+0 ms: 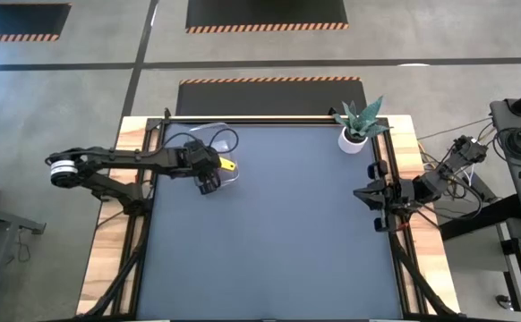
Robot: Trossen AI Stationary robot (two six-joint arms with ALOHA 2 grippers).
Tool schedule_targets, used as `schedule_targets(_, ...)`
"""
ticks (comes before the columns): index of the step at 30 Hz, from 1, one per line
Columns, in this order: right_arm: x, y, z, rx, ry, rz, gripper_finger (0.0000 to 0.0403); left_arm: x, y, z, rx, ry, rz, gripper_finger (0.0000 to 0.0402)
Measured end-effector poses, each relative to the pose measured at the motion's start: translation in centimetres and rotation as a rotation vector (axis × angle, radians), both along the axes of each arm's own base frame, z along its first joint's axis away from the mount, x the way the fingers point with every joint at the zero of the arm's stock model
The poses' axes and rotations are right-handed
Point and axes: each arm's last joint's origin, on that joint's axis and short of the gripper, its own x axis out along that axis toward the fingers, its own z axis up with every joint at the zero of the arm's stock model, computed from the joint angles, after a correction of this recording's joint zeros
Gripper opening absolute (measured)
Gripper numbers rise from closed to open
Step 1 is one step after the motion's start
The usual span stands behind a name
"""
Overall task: Nest measuring cups in basket
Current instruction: Put the stacked measuring cups into the transparent bin
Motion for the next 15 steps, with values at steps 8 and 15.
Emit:
schedule_targets(8,0.01,0.0,-0.01,-0.001,0.001,0.0,0.0009,0.17,0.06,-0.07,0.003,-0.01,0.006,0.0092)
schedule_targets(15,0.01,0.01,-0.01,-0.001,0.001,0.0,0.0009,0.26,0.08,-0.01,0.006,-0.023,0.007,0.0129)
